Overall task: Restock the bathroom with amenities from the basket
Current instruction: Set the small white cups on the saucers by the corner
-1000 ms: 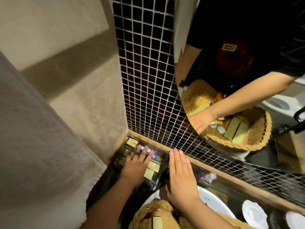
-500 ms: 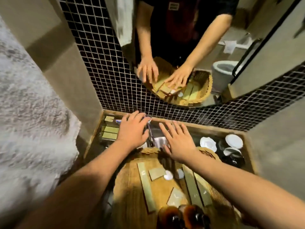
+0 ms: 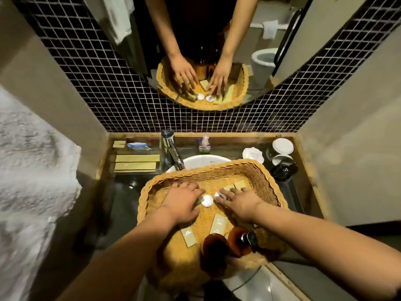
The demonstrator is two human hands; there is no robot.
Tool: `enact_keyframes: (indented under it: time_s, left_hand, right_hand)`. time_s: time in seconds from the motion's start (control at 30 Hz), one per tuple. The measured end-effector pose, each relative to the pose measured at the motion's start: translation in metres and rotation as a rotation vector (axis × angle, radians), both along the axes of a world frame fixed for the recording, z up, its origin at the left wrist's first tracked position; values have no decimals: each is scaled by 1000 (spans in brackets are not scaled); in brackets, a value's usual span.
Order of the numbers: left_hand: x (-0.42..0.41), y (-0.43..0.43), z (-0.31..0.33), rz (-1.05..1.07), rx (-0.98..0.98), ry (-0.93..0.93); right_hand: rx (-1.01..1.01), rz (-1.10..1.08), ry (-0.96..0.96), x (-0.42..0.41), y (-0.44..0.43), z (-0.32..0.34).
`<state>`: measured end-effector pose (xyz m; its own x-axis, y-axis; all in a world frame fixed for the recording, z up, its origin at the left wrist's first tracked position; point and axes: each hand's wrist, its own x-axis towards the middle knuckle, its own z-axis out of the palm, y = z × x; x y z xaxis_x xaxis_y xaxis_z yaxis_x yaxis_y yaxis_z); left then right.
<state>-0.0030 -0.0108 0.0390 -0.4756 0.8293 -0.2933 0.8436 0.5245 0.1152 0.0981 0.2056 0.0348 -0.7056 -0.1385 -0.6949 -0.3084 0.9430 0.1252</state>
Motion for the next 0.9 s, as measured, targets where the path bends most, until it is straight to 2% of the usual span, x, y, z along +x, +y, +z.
enact_keyframes:
  time_s: [0.13, 0.33, 0.43, 0.67, 0.9]
  left_hand:
    - [14, 6, -26, -27, -17, -28]
    - [18, 30, -50, -2, -91, -57]
    - [18, 31, -59, 1, -76, 18]
    - [13, 19, -71, 59, -55, 70]
    - [15, 38, -81, -84, -47, 4]
  right_hand:
    - [-22, -22, 0, 1, 0, -17]
    - [-156, -138, 145, -7, 1, -48]
    - [-205, -188, 149, -7, 2, -59]
    - [-257, -79, 316, 4, 12, -73]
    - [-335, -43, 375, 5, 17, -81]
